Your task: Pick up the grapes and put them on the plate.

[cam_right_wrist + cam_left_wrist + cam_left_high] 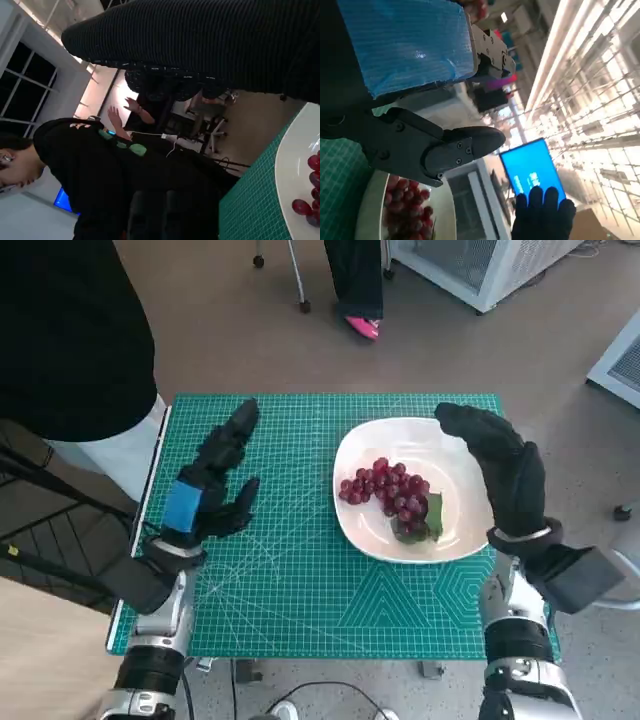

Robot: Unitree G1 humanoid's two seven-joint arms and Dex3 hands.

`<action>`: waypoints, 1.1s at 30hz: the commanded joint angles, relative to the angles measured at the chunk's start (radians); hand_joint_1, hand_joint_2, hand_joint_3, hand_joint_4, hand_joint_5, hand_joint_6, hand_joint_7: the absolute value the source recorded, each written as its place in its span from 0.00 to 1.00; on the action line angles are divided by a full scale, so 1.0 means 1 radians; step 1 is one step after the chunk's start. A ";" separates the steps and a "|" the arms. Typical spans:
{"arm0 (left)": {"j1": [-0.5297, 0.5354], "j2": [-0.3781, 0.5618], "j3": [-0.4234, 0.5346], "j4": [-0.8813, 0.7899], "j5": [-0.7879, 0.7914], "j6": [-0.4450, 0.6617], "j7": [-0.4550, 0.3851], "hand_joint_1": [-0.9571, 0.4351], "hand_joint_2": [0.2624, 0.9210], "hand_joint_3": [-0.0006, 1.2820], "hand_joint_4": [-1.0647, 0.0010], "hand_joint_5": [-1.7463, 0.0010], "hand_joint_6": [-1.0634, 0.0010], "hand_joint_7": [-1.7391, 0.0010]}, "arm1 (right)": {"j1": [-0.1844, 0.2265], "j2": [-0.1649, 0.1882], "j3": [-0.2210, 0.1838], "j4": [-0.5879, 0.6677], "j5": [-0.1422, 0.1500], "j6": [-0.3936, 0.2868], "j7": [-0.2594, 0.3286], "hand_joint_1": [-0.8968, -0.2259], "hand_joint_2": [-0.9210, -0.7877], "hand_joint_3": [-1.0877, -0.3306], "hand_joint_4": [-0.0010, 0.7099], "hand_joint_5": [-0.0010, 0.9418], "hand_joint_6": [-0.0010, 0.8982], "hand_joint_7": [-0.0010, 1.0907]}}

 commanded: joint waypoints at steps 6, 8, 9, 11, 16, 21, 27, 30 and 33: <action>0.030 0.018 0.009 -0.006 0.047 -0.038 0.044 0.25 1.00 0.49 0.79 0.99 0.71 0.99 | -0.002 0.001 -0.003 0.021 0.005 0.003 0.019 0.60 0.00 0.76 0.36 0.01 0.27 0.01; 0.034 0.017 0.008 -0.008 0.044 -0.037 0.045 0.24 1.00 0.49 0.79 0.99 0.71 0.99 | -0.003 0.002 -0.003 0.023 0.005 0.002 0.021 0.60 0.00 0.76 0.36 0.01 0.27 0.01; 0.036 0.016 0.008 -0.010 0.041 -0.036 0.044 0.24 1.00 0.49 0.79 0.99 0.71 0.99 | -0.003 0.002 -0.003 0.025 0.004 0.002 0.022 0.60 0.00 0.76 0.36 0.01 0.27 0.01; 0.040 0.014 0.008 -0.012 0.035 -0.034 0.042 0.24 1.00 0.48 0.79 0.99 0.71 0.99 | -0.004 0.003 -0.003 0.027 0.004 0.001 0.025 0.60 0.00 0.77 0.36 0.01 0.27 0.01; 0.048 0.006 0.006 -0.015 0.021 -0.030 0.035 0.24 1.00 0.47 0.78 0.99 0.71 0.99 | -0.008 0.004 -0.004 0.031 0.004 -0.001 0.033 0.59 0.00 0.77 0.36 0.01 0.27 0.01; 0.057 0.000 0.002 -0.019 0.019 -0.033 0.036 0.25 1.00 0.46 0.78 0.99 0.70 0.99 | -0.011 0.003 -0.005 0.035 0.004 -0.003 0.042 0.59 0.00 0.77 0.37 0.00 0.28 0.01; 0.062 -0.001 0.000 -0.029 0.023 -0.031 0.039 0.25 1.00 0.46 0.78 0.99 0.70 0.99 | -0.016 0.000 -0.008 0.038 0.005 -0.003 0.052 0.59 0.00 0.77 0.37 0.00 0.28 0.01; 0.063 0.000 -0.001 -0.033 0.022 -0.030 0.037 0.25 1.00 0.46 0.78 0.99 0.70 0.99 | -0.018 -0.001 -0.011 0.040 0.007 0.000 0.056 0.59 0.00 0.76 0.37 0.00 0.27 0.01; 0.064 0.000 -0.002 -0.036 0.022 -0.028 0.036 0.26 1.00 0.46 0.78 0.99 0.70 0.99 | -0.020 -0.001 -0.014 0.043 0.007 0.002 0.059 0.59 0.00 0.76 0.37 0.00 0.27 0.01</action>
